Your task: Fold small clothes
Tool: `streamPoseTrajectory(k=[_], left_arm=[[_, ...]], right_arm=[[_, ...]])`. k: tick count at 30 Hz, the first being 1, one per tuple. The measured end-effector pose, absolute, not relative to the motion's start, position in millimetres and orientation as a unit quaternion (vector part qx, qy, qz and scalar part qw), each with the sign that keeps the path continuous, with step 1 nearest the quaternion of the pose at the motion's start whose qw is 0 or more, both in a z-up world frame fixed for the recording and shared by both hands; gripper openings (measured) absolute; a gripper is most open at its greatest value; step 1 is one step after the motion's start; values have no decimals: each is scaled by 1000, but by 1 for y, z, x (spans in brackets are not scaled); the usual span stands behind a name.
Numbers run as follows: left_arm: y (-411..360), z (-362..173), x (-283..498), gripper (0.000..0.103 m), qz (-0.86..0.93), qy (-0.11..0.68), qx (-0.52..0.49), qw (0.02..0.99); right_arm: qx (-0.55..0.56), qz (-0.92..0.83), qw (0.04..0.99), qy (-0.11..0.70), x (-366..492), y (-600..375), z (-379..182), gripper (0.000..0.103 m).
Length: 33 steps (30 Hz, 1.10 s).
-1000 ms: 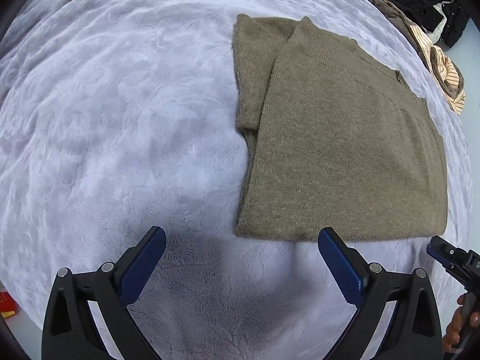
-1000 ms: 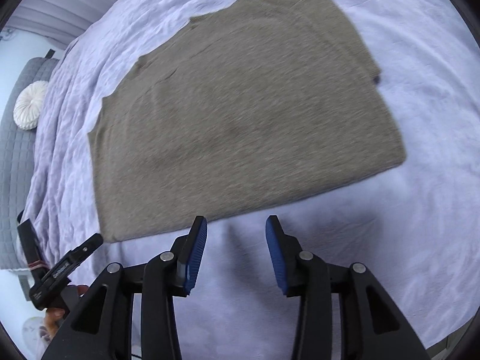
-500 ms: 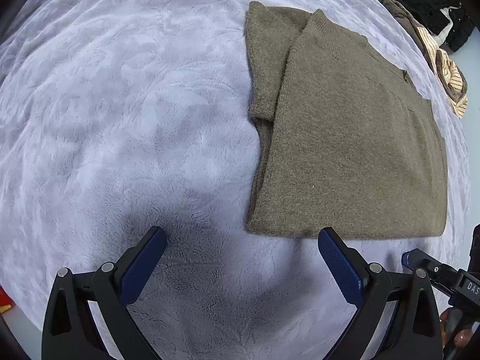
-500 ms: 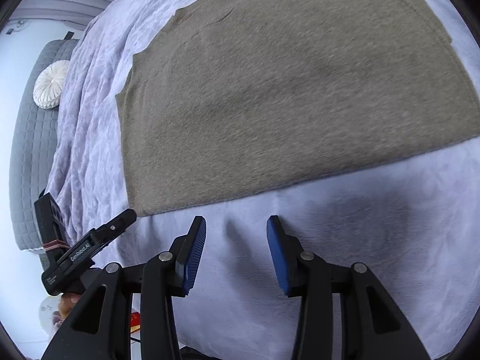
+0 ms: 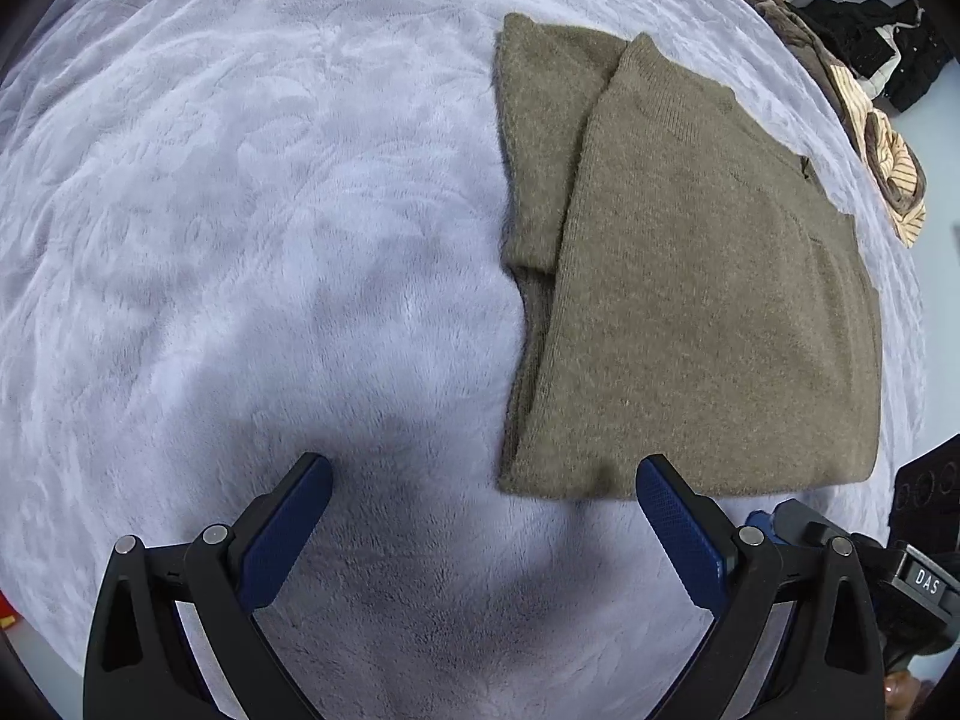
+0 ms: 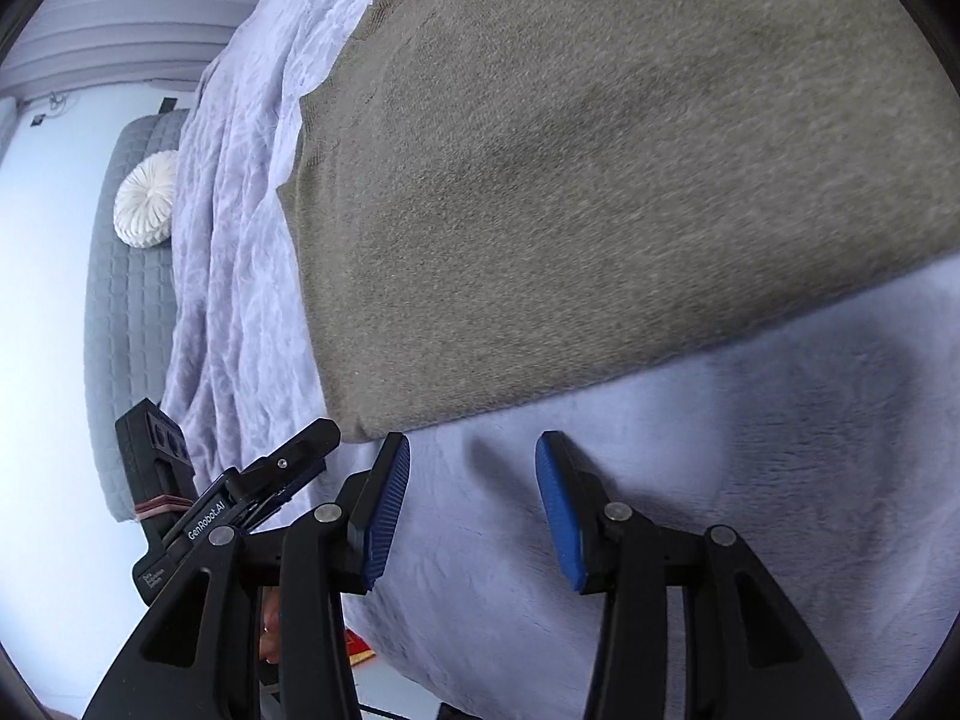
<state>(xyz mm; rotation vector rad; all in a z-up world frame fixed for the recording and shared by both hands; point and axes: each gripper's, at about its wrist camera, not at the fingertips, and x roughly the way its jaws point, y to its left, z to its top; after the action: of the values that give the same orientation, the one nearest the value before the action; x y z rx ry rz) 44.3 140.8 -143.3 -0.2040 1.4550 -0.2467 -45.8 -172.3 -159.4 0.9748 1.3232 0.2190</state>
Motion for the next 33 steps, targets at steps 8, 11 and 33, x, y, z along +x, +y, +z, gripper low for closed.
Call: streamPoseTrajectory(k=[8,11,33], left_arm=[[163,-136,71,101,-141,643,-154,737],[167,-140,81,101,-156,643,-178,729],[111,-162,166,101,-302,626,-338,635]], right_arm=[[485,114,663,559,-31,-152,-173,53],[505,115,656,549,-22,-145,-180,53],[523,208,679,472,16,-137,-128,9]])
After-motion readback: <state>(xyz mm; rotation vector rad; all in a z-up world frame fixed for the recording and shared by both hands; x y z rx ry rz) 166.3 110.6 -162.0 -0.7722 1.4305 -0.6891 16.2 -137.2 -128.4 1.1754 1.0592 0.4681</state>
